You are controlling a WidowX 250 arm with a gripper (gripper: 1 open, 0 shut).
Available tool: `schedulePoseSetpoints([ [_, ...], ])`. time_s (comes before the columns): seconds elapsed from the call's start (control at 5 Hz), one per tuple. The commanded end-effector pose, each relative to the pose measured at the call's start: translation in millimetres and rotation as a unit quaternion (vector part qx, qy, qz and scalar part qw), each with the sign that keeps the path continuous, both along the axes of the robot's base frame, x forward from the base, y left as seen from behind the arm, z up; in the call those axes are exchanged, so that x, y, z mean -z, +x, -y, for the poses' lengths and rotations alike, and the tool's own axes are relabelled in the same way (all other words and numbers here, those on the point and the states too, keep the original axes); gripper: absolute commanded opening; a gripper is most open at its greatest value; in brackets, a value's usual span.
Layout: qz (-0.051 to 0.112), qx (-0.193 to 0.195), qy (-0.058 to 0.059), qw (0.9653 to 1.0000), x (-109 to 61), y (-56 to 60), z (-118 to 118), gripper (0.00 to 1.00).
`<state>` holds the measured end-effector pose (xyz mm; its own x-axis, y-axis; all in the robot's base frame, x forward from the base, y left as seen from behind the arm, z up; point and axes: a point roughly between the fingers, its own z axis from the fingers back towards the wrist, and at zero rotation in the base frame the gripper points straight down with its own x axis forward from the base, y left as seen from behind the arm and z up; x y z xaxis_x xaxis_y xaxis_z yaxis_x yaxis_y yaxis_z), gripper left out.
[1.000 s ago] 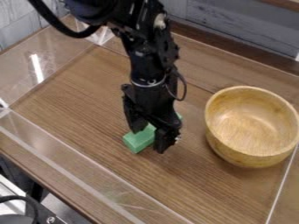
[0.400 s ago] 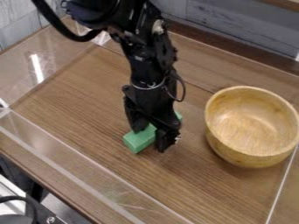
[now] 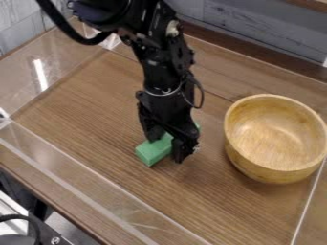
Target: Put the green block in the brown bowl
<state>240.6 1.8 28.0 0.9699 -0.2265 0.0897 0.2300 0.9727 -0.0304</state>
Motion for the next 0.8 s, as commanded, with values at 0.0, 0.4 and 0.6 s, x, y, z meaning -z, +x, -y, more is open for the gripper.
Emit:
schedulePoseSetpoints([
  [0.0,0.000,-0.004,-0.002,1.0000,7.2,1.0,-5.7,1.00],
  [0.4,-0.008,-0.008,-0.006,0.9999,11.7,-2.0,-6.9,0.00],
  [0.6,-0.013,-0.010,-0.008,0.9998,12.5,-3.5,-6.2,0.00],
])
